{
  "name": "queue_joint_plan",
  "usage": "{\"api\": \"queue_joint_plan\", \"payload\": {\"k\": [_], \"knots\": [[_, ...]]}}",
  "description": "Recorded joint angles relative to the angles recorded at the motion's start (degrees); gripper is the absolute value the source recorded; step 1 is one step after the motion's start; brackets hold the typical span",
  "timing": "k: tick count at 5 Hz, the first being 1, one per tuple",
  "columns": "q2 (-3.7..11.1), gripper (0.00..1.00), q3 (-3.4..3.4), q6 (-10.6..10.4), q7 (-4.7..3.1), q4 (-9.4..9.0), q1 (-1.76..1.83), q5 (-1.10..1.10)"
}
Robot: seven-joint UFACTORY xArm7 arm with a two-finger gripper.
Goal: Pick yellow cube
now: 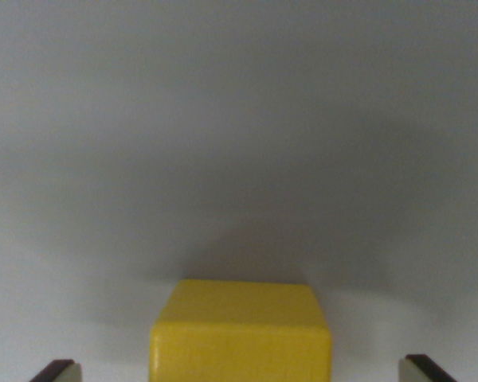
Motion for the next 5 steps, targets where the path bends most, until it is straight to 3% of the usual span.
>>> {"api": "queue_joint_plan", "payload": {"k": [5], "knots": [[0.97,0.0,0.15,-1.8,0.1,-0.98,0.12,0.04]]}}
